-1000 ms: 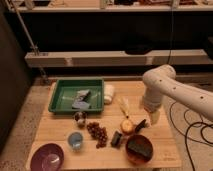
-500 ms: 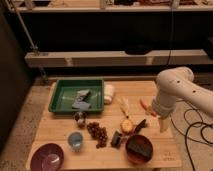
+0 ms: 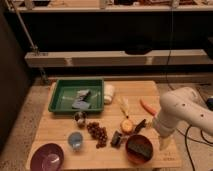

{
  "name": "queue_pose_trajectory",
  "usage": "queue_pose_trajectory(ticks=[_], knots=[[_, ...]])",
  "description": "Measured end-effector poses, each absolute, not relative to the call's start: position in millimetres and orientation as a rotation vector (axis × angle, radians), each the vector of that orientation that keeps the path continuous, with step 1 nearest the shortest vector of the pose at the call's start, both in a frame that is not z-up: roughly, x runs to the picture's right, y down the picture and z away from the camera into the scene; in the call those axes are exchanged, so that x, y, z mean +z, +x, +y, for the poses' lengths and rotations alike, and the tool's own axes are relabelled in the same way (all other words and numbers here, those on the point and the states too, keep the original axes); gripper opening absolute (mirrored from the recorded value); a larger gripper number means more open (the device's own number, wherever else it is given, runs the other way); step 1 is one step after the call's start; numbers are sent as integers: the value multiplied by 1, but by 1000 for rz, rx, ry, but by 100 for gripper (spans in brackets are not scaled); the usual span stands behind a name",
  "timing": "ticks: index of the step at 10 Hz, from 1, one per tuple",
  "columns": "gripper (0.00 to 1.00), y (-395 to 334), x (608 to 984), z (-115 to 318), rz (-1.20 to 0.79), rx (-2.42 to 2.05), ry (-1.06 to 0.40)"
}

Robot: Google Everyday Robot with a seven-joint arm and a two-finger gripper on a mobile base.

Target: Wipe tray with eraser

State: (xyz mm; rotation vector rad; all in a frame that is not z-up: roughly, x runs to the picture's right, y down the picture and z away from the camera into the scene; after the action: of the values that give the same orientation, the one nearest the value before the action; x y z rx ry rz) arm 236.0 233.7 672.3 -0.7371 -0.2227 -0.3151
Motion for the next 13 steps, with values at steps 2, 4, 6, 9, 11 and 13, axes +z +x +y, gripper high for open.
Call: queue_pose_trajectory(ticks=[2, 4, 6, 9, 11, 13], knots=[[65, 228, 671, 248, -232, -348, -721], [65, 218, 672, 254, -244, -383, -717], [65, 208, 671, 259, -253, -408, -709], [65, 202, 681, 262, -253, -413, -717], [65, 199, 691, 264, -249, -415, -725], [65, 188, 700, 264, -250, -433, -729]])
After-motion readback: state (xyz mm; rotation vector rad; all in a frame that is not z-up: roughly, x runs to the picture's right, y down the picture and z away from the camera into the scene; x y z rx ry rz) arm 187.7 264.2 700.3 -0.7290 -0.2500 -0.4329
